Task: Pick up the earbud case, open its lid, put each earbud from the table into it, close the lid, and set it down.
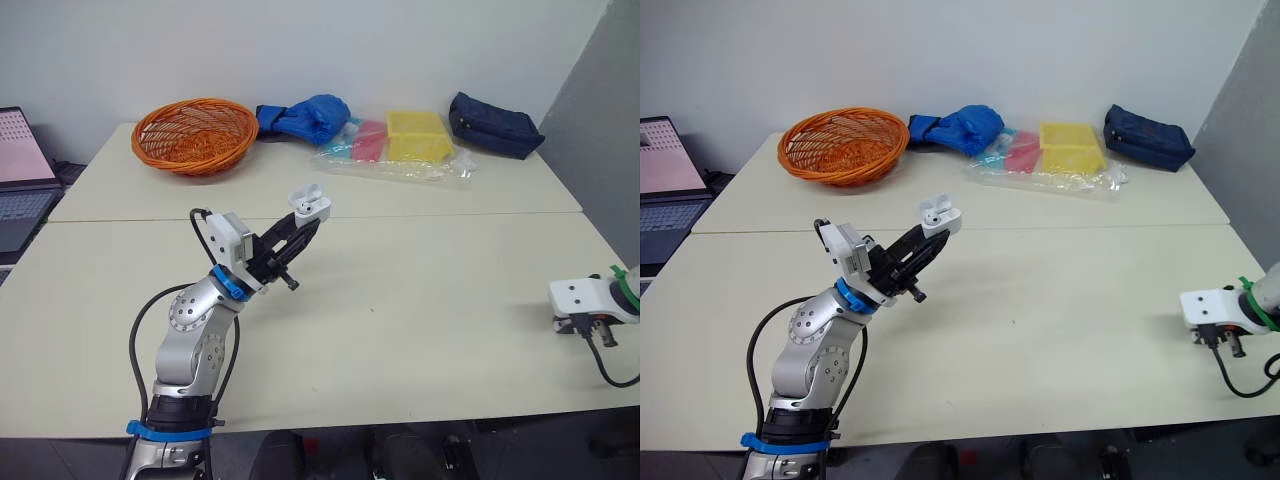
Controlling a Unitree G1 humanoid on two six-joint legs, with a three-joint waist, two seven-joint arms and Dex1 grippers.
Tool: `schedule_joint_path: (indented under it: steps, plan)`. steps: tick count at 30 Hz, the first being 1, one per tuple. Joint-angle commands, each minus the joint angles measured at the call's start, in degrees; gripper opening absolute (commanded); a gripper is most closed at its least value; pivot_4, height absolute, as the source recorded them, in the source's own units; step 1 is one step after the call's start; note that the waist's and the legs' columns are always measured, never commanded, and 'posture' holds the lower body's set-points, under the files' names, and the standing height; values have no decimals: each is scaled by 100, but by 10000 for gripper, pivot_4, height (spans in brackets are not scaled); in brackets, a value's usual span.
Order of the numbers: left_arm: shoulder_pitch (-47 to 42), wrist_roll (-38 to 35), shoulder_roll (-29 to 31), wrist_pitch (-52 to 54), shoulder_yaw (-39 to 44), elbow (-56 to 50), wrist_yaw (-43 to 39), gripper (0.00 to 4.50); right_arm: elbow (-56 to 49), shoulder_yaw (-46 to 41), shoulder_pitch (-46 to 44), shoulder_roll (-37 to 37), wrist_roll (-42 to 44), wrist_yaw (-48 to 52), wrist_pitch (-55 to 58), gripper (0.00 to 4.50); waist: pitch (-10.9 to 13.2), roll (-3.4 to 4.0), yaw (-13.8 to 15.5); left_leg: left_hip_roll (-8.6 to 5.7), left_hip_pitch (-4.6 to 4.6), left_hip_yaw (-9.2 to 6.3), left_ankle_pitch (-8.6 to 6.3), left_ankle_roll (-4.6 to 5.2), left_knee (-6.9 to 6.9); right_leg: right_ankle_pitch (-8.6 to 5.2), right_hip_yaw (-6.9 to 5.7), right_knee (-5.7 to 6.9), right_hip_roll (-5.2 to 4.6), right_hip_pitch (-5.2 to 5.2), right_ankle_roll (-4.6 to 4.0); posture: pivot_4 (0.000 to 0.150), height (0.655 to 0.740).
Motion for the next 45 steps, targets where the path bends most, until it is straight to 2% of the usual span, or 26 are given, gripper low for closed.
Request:
schedule_joint_path:
  steps: [1,3,5,7,9,13,16,29,45]
  plan:
    - [-136,-55,16,-147,45,-4,-56,7623,-1961,-528,-204,753,1587,208,2347,4161,1,3,-64,7,2,-5,0,0,-1,0,-1,3,3,0,0,1500,7400]
    - [-162,-51,11,-159,41,31,-63,7623,-2667,-821,-467,1317,2186,-359,3723,4161,1,4,-87,10,2,-24,0,-1,-3,1,-4,10,3,-1,0,1500,7400]
    - [-174,-53,-17,-164,10,50,-71,7623,-3775,-1522,-1136,2670,3589,-1878,5246,4161,9,12,-1,4,-9,-37,2,-4,-2,-1,-16,11,9,-3,-5,1500,7400]
    - [-161,-96,-40,-145,-13,38,-103,7623,-4468,-2094,-1461,3592,4357,-3004,6211,4161,14,16,-82,14,-23,-37,2,-5,-5,6,-1,15,4,-31,-13,1500,7400]
    - [-167,-151,-66,-105,-44,26,-160,7623,-4928,-2261,-1548,4227,4525,-3814,6511,4161,9,9,6,10,-37,-42,3,-7,-10,1,-17,9,8,-31,-12,1500,7400]
    - [-211,-215,-52,-68,-112,34,-274,7623,-5067,-2099,-1665,4825,4376,-4819,6547,4161,7,6,124,9,-64,-51,-2,-13,-11,-10,-34,-3,-4,-36,-16,1500,7400]
    - [-299,-222,-40,-57,-123,86,-338,7623,-4978,-1840,-1656,4952,4216,-5054,6336,4161,7,6,119,2,-120,-28,-2,-12,4,5,-24,-4,-15,-91,1,1500,7400]
    - [-459,-244,-62,-5,-138,62,-324,7623,-5201,-1330,-1300,4788,4348,-5071,6262,4161,7,6,57,8,-115,-39,-2,-10,1,1,-25,-2,10,-91,6,1500,7400]
    - [-434,-261,-58,55,-130,-34,-302,7623,-5068,-837,-1119,4402,3931,-4893,5636,4161,7,6,59,5,-115,-35,-2,-10,2,1,-27,-4,9,-91,7,1500,7400]
